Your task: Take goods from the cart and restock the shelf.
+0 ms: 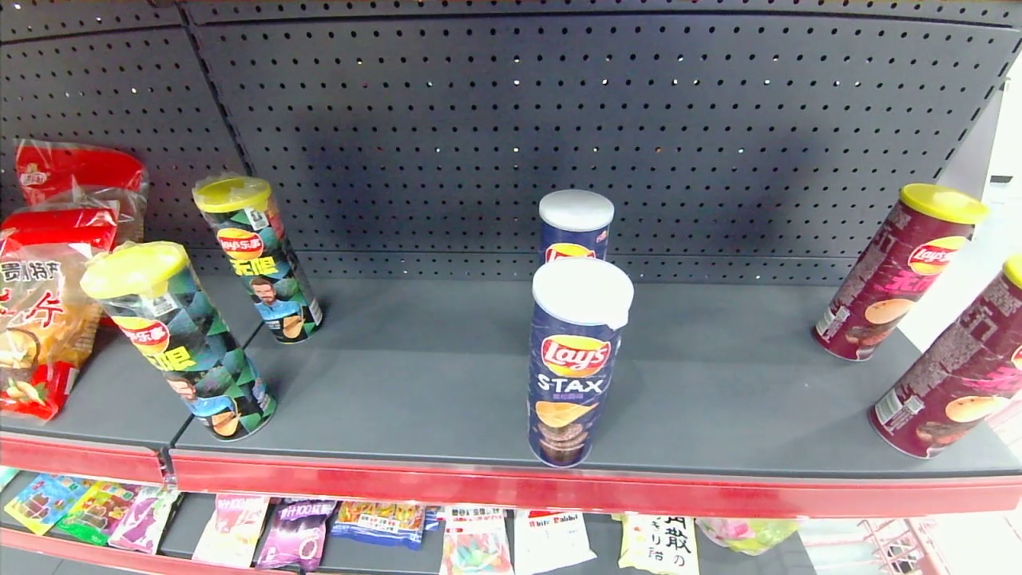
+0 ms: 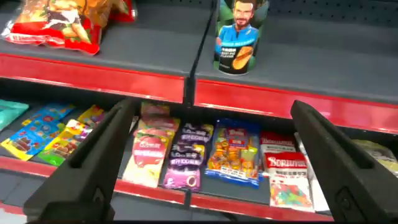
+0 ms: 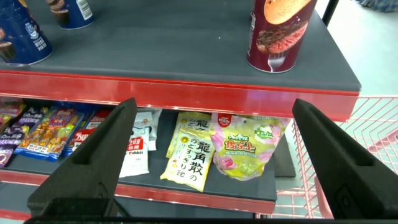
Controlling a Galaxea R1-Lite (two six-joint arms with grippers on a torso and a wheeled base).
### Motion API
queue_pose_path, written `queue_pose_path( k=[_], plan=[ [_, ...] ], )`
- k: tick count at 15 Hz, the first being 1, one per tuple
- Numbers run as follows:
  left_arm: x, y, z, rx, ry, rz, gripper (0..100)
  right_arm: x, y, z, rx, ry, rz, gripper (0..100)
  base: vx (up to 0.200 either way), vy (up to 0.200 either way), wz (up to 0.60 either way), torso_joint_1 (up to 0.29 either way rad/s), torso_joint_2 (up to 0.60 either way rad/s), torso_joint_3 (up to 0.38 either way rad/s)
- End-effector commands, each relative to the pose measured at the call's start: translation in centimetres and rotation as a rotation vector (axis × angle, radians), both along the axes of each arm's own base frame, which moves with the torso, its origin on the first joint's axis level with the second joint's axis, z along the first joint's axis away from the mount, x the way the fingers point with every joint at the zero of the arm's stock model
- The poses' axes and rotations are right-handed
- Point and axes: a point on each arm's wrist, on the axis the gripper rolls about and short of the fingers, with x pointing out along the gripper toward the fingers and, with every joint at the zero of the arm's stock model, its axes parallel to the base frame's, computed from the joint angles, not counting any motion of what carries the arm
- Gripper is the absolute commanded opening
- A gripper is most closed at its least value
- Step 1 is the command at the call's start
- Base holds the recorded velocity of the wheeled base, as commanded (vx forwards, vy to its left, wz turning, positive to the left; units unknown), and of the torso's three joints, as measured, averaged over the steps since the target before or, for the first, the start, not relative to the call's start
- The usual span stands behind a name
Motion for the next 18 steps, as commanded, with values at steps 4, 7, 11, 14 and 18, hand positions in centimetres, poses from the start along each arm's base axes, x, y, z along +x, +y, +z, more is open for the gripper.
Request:
queue_pose_path(
  k=[4,7,11,14,18],
  plan=[
    [0.03,-0.03,-0.22,-0.023,0.004,-0.012,100,0.0,0.0,0.0,0.0,0.0,0.001,100,0.0,0.0,0.0,0.0,0.0,0.0],
    [0.03,-0.03,-0.22,-0.002,0.004,-0.012,100,0.0,0.0,0.0,-0.001,-0.001,0.001,100,0.0,0.0,0.0,0.0,0.0,0.0],
    [0.03,-0.04,-0.22,0.02,0.005,-0.016,100,0.0,0.0,0.0,-0.003,-0.001,-0.001,100,0.0,0.0,0.0,0.0,0.0,0.0],
    [0.03,-0.04,-0.24,0.02,0.006,-0.016,100,0.0,0.0,0.0,-0.001,-0.001,-0.001,100,0.0,0.0,0.0,0.0,0.0,0.0],
    [0.03,-0.04,-0.24,0.02,0.006,-0.016,100,0.0,-0.02,0.0,-0.001,-0.001,-0.01,100,0.0,0.0,0.0,0.0,0.0,0.0]
  ],
)
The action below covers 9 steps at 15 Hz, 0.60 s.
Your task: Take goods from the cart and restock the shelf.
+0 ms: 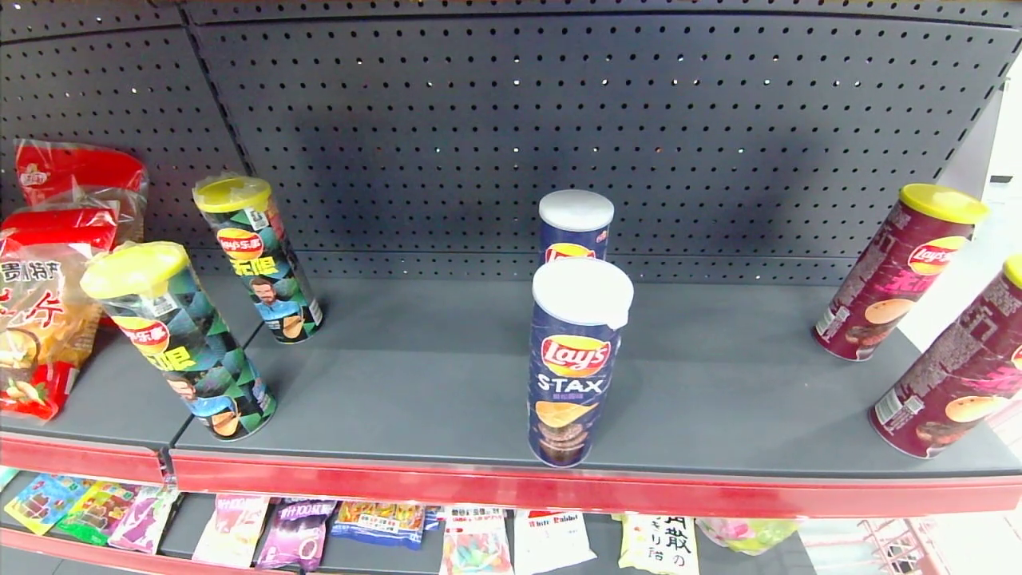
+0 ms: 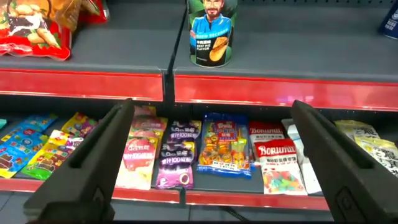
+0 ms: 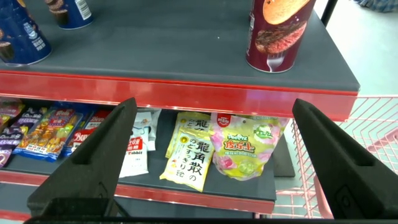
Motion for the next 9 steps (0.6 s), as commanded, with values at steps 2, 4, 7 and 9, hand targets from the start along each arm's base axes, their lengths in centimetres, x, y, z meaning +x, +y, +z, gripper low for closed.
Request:
queue_pose_path(
  k=[2,4,7,9],
  plan=[
    [0.02,0.0,0.0,-0.001,0.003,0.001,100,0.0,-0.02,0.0,0.0,0.0,-0.008,100,0.0,0.0,0.0,0.0,0.0,0.0],
    [0.02,0.0,0.0,-0.001,0.003,0.001,100,0.0,-0.02,0.0,0.0,0.0,-0.008,100,0.0,0.0,0.0,0.0,0.0,0.0],
    [0.02,0.0,0.0,-0.001,0.003,0.001,100,0.0,-0.02,0.0,-0.002,-0.001,-0.008,100,0.0,0.0,0.0,0.0,0.0,0.0],
    [0.02,0.0,0.0,-0.001,0.003,0.001,100,0.0,-0.02,0.0,-0.003,-0.001,-0.008,100,0.0,0.0,0.0,0.0,0.0,0.0]
  ],
)
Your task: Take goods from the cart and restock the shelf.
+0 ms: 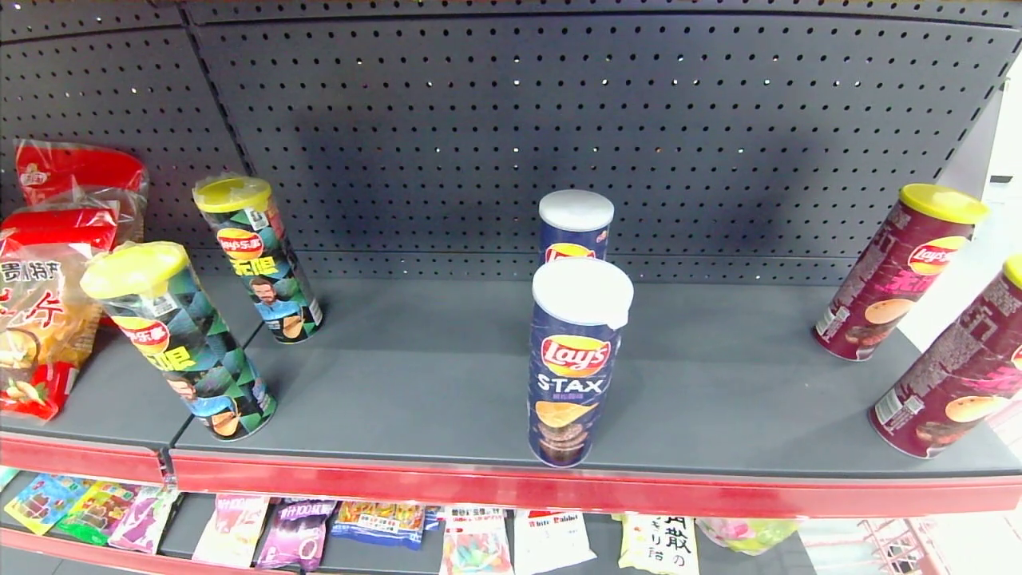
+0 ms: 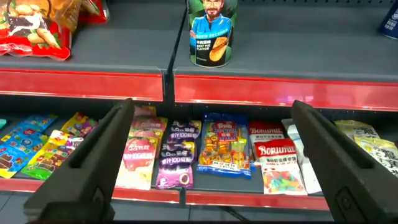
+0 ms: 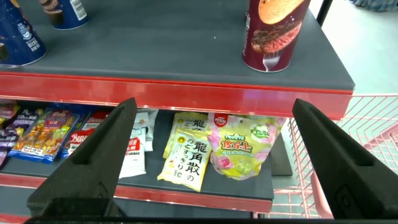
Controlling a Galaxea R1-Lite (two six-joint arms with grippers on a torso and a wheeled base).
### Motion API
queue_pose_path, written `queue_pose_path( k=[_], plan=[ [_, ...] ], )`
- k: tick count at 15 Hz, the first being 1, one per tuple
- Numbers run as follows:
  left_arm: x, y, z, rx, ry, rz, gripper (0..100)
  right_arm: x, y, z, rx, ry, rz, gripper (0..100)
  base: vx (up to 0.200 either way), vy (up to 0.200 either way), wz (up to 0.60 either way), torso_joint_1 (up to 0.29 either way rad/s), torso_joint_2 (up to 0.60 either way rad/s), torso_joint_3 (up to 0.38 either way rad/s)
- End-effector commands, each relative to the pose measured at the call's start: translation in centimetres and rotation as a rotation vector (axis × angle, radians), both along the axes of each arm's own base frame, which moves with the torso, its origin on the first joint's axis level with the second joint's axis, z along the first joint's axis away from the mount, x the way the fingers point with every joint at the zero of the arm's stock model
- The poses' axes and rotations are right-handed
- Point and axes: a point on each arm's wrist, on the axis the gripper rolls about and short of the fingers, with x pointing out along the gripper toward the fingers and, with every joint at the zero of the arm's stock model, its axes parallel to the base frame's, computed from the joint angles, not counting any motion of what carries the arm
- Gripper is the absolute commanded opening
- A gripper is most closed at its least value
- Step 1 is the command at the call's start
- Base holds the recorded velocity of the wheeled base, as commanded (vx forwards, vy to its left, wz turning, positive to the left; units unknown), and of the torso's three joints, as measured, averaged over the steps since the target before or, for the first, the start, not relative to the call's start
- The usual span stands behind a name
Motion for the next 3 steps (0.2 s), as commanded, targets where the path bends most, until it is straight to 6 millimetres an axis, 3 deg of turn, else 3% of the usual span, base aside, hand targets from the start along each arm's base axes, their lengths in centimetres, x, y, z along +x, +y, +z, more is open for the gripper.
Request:
queue_pose_path(
  k=[1,3],
  plan=[
    [0.01,0.0,0.0,-0.001,0.002,0.001,100,0.0,0.0,0.0,-0.001,-0.001,0.001,100,0.0,0.0,0.0,0.0,0.0,0.0],
    [0.01,0.0,0.02,-0.001,0.001,0.001,100,0.0,0.0,0.0,-0.001,-0.001,0.001,100,0.0,0.0,0.0,0.0,0.0,0.0]
  ],
)
